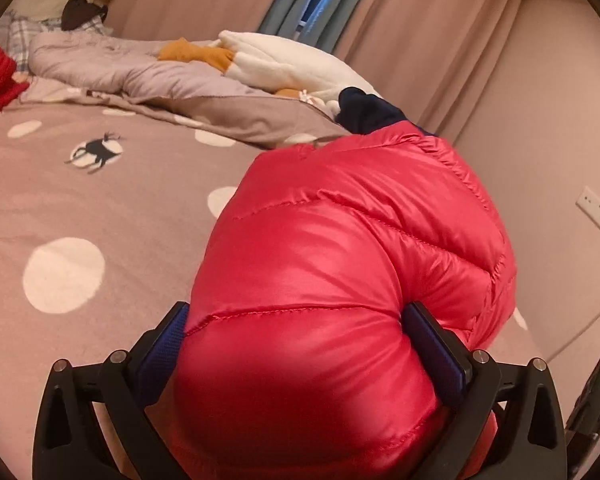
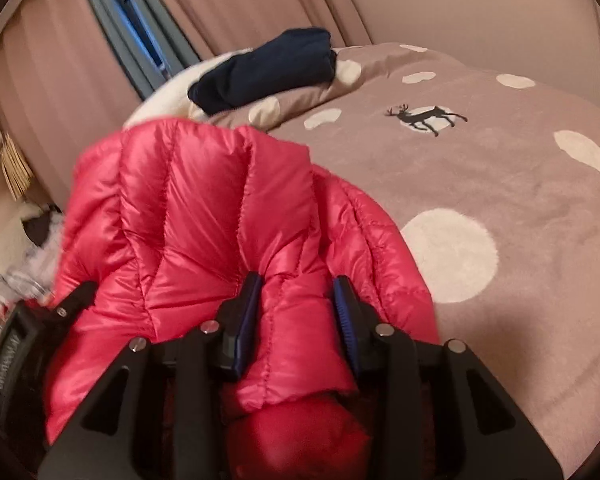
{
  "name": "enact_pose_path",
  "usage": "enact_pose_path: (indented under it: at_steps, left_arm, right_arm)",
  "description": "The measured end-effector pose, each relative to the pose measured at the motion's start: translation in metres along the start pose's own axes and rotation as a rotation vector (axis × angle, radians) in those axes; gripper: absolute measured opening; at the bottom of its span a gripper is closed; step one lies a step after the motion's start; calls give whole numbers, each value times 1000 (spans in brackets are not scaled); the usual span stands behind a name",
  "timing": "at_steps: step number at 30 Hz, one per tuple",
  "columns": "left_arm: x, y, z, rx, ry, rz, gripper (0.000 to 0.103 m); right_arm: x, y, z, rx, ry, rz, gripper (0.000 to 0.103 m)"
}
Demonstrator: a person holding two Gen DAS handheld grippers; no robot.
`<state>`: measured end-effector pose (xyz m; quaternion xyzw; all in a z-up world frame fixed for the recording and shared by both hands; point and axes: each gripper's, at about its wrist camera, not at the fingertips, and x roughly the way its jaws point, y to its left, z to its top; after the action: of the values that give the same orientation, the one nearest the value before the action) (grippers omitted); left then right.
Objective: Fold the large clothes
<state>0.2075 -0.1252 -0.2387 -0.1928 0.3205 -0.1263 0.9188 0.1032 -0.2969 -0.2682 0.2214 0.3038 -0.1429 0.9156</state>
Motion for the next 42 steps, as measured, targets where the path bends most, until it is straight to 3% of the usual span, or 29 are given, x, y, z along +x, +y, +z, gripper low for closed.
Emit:
enact_pose_path:
  at_steps: [4, 8, 13, 15, 18, 19, 21, 23, 26, 29, 31, 36, 39, 42]
  left_arm:
    - [-5, -2, -10, 38, -59, 28, 103]
    - [4, 3, -11, 24, -48, 16, 103]
    - [8, 14, -7, -40, -11, -37, 103]
    - [2, 9, -5, -24, -12, -6, 103]
    - [-17, -8, 8, 77, 11, 75, 103]
    - [-26, -13, 16, 115, 10, 95, 103]
    - [-56, -18, 33, 150, -65, 109, 103]
    - [-88, -14, 56, 107, -180, 59, 103]
    - [-102, -2, 91, -10, -219, 36, 103]
    - [-71, 5, 113, -3, -172, 115, 103]
    - [-41, 9, 114, 16, -106, 197, 103]
    - [26, 23, 80, -5, 13, 172, 103]
    - [47, 34, 68, -73, 52, 99, 103]
    - [59, 33, 60, -71, 57, 95, 103]
  right_arm:
    - [2, 2, -3, -23, 2, -20, 35]
    - [7, -7, -1, 13, 15, 10, 35]
    - [8, 4, 0, -30, 13, -35, 35]
    - [3, 3, 0, -26, 8, -27, 37]
    - [-5, -3, 9, -6, 38, 13, 41]
    - [-11, -5, 14, -3, 57, 19, 47]
    - [-35, -11, 31, 25, 48, 44, 55]
    - [-60, -13, 50, 51, -31, 43, 61]
    - [-89, -2, 81, 47, -132, 87, 69]
    - [-87, 24, 106, -3, -166, 123, 75]
    - [-65, 40, 115, -41, -129, 113, 75]
    - [5, 46, 107, -48, 4, 82, 71]
    - [44, 35, 86, -74, 73, 17, 77]
    - [61, 15, 73, -17, 49, 33, 79]
